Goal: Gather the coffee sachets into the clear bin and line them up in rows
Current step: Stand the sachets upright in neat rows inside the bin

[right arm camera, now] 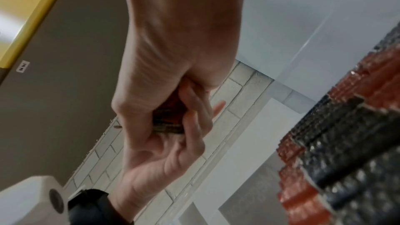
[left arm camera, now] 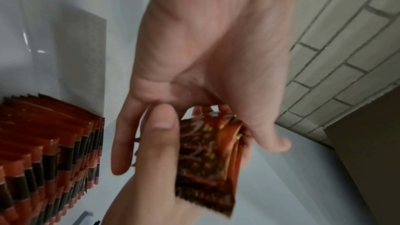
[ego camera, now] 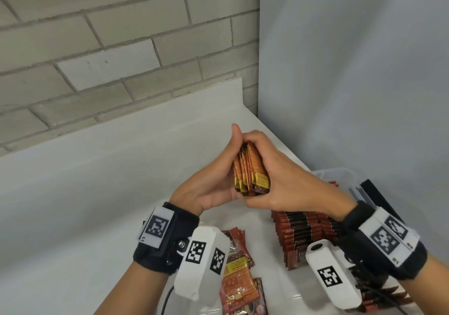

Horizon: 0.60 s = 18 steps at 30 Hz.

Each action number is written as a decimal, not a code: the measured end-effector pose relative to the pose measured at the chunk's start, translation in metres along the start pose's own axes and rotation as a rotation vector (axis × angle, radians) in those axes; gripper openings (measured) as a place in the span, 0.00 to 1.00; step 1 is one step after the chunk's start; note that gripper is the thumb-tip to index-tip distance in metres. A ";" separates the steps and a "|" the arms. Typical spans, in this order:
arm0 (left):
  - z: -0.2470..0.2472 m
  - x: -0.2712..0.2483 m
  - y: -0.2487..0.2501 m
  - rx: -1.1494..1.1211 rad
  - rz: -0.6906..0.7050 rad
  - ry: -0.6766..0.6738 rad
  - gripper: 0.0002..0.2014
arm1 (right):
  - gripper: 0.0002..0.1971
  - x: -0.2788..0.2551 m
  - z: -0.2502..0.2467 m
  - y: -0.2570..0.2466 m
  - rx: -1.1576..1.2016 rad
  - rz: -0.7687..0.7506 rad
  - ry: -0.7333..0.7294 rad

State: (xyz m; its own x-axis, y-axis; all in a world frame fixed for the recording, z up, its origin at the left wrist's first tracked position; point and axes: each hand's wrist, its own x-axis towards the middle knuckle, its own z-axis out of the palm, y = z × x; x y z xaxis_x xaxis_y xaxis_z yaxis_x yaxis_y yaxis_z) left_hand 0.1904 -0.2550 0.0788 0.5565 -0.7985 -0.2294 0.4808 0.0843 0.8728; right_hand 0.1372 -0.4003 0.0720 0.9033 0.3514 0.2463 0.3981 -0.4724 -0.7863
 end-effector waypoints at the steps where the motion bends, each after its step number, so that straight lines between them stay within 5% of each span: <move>1: 0.000 0.001 0.000 0.009 0.004 0.023 0.38 | 0.43 0.000 0.001 -0.001 0.017 0.004 -0.018; 4: 0.003 0.003 0.002 -0.004 0.015 0.082 0.33 | 0.51 0.000 0.004 -0.003 0.061 -0.005 -0.015; 11: 0.005 0.005 0.002 0.004 -0.020 0.154 0.39 | 0.56 0.002 0.005 0.000 0.052 -0.002 0.078; 18: -0.005 0.004 0.000 0.083 0.004 0.140 0.21 | 0.59 0.004 0.002 0.009 -0.002 0.056 0.091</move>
State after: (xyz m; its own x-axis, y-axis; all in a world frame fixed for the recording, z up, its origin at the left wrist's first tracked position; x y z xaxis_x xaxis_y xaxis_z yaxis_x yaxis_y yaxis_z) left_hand 0.1955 -0.2556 0.0755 0.6500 -0.7070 -0.2786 0.4241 0.0333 0.9050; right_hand 0.1442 -0.4011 0.0645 0.9347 0.2501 0.2525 0.3472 -0.4912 -0.7989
